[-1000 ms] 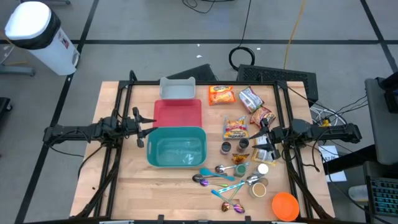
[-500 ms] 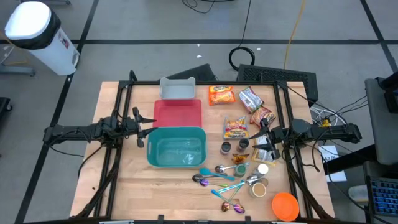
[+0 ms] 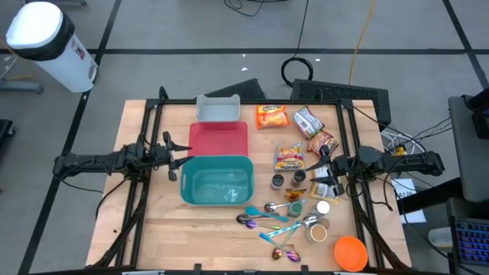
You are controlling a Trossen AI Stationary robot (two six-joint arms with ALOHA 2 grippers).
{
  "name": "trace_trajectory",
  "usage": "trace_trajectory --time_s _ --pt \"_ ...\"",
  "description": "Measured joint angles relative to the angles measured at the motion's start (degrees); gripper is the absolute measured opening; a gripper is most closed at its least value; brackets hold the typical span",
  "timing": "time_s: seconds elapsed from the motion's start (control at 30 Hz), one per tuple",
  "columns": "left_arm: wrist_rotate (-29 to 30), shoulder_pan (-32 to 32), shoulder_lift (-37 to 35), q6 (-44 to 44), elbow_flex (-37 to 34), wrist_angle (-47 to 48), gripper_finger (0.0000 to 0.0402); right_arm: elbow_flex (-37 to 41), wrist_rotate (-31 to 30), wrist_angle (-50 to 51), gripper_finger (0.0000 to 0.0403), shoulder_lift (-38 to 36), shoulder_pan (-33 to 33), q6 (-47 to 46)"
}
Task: Pick & Place Food Item
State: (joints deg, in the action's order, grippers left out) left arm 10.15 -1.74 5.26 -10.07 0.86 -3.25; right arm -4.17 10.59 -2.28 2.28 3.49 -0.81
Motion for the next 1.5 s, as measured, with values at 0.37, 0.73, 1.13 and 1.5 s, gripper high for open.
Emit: trace_trajectory --time_s 0.37,0.73,1.13,1.5 --pt "0.02 -0.02 -0.02 0.0 0.01 0.0 0.0157 0.01 0.01 0.01 0.0169 0.0 -0.01 -0.01" --pt "0.02 0.0 0.0 0.0 0.02 0.02 0.0157 -0.01 0.0 0.01 0.0169 0.01 -0.01 -0.01" --pt "0.01 -0.02 0.0 0.0 0.02 0.0 0.0157 -0.01 0.05 -2.21 0.0169 0.02 0.0 -0.01" --pt "0.02 -0.02 0.0 0.0 0.02 0.0 0.0157 0.01 0.13 -13.7 0.0169 0.04 0.0 -0.01"
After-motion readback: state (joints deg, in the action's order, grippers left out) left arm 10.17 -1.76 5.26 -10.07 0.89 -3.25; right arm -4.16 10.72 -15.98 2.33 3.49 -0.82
